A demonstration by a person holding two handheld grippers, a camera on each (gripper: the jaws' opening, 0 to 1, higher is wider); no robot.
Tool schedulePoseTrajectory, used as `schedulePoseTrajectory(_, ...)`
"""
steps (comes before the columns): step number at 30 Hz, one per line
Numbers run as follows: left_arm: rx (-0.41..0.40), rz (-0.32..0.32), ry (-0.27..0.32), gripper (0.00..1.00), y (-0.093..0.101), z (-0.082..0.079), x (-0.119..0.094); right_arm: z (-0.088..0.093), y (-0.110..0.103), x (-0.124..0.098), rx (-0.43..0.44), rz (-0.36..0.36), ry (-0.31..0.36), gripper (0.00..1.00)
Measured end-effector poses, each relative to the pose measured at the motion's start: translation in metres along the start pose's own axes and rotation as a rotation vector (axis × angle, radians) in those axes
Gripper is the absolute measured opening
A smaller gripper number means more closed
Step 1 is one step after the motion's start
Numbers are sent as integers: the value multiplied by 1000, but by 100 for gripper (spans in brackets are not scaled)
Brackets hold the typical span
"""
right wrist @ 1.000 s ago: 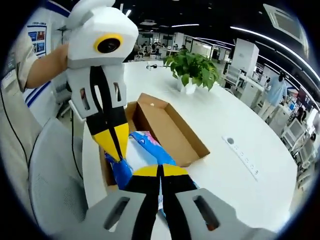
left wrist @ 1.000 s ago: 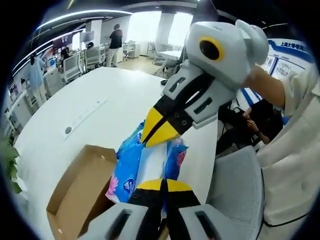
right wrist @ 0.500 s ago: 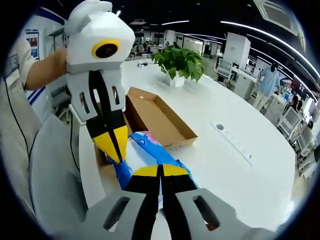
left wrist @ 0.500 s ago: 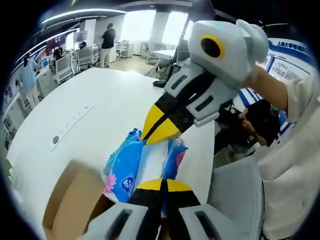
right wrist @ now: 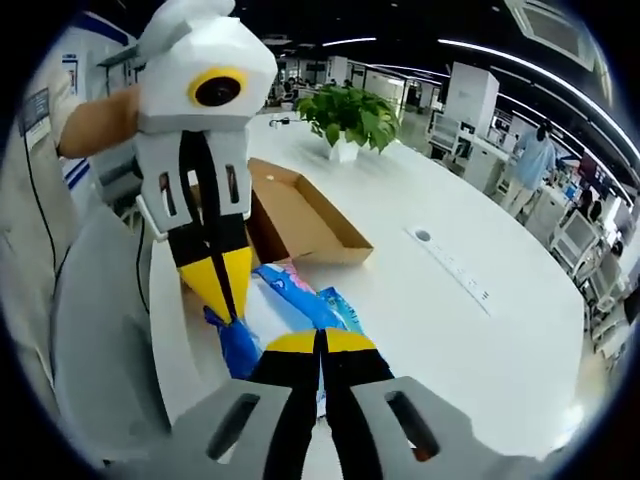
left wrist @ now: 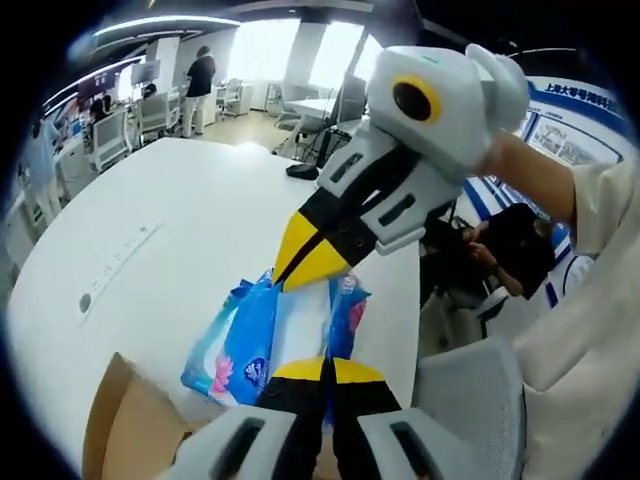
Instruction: Operate the shoe box by opening the lid, removing the specified soft item, and placing it in the target area until the item is outside and the box remains undamaged.
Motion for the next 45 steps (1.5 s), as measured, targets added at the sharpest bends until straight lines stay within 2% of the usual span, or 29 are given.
schedulePoseTrajectory(4, -4, 23, -2, 0, 0, -8, 10, 9, 7, -7, -18, -1, -12, 0)
schedulePoseTrajectory(11, 37, 48, -31, 0, 1, -20, 29, 24, 22, -17, -42, -8, -37, 0)
schedulePoseTrajectory(16, 29, 66, -22, 0, 0, -30, 42, 30, 32, -23, -49, -7, -43, 0)
schedulePoseTrajectory(24, 4, 73, -2, 0, -7, -46, 60, 44, 51, -32, -117, 2, -60, 0)
schedulePoseTrajectory(34, 32, 100, 0, 0, -7, -72, 83, 59, 80, -46, -124, 55, -63, 0)
schedulePoseTrajectory(39, 21, 127, -3, 0, -7, -81, 100, 72, 92, -53, -119, 81, -70, 0)
schedulePoseTrajectory(45, 42, 144, -8, 0, -5, -89, 122, 91, 101, -53, -131, 92, -105, 0)
Point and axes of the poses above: the point that each gripper's makers call its tool centre point, and the gripper's own axes: x roughly forward along the fingers, y roughly to its right, z roughly out of its underside, the point moved 2 cm from there along -x, roughly backward along the fingers, and after that the axes turned 3 degrees about x, right-handed, at the moved point
